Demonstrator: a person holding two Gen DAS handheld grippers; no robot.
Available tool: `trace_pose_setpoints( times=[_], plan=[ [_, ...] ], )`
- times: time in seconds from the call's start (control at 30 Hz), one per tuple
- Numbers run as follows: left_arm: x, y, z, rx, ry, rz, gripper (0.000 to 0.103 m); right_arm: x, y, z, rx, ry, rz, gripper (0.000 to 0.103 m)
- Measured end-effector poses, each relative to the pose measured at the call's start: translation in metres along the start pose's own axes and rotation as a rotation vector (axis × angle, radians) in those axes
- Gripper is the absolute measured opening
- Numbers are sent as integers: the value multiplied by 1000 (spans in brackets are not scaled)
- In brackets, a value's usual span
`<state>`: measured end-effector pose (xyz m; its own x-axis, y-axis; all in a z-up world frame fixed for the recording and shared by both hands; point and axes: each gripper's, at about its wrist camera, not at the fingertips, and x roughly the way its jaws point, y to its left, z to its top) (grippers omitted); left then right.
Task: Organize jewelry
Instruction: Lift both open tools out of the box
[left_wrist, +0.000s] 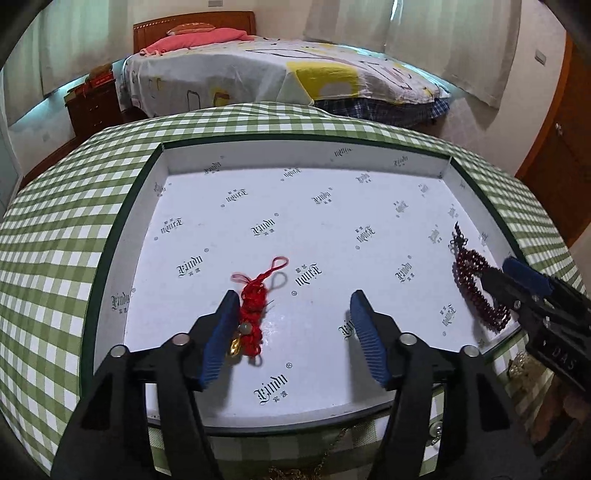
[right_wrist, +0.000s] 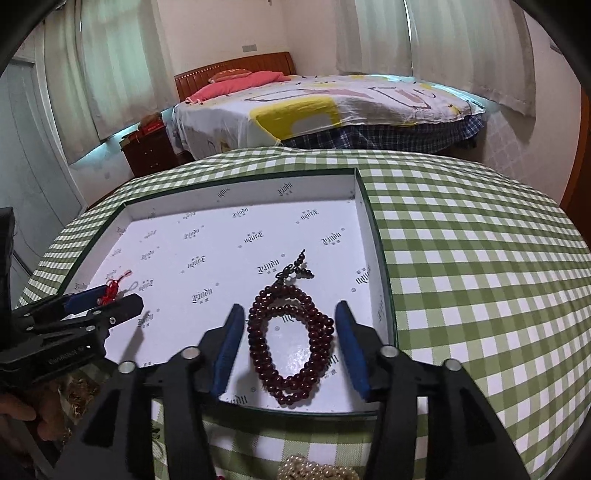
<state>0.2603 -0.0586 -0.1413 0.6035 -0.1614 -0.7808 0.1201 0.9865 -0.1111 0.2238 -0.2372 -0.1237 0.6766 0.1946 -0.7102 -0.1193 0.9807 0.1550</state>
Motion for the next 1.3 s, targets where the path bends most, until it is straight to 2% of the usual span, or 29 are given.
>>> trace_pose_setpoints(
  times=[0.2, 0.33, 0.47, 0.67, 0.83, 1.07, 1.3],
  plan=[
    [-21, 8, 3, -33, -47, -6, 69, -22, 4, 1, -5, -53, -3, 57],
    [-45, 13, 2, -25, -105, 22, 70, -38, 11, -1, -20, -85, -12, 60],
    [-72, 20, -12, -34, -157, 41, 72, -55, 20, -10, -34, -108, -19, 64],
    [-104, 21, -47, -31, -203, 86, 74, -77, 35, -34, -57, -124, -19, 64],
    [-122, 20, -77, -28, -212, 111, 74, -92, 44, -57, -69, -135, -19, 64],
    [-135, 26, -112, -25, -182, 144, 74, -101, 56, -83, -83, -126, -6, 67],
    [-150, 39, -134, -43, -176, 173, 74, -98, 74, -99, -97, -102, 21, 70]
  ],
)
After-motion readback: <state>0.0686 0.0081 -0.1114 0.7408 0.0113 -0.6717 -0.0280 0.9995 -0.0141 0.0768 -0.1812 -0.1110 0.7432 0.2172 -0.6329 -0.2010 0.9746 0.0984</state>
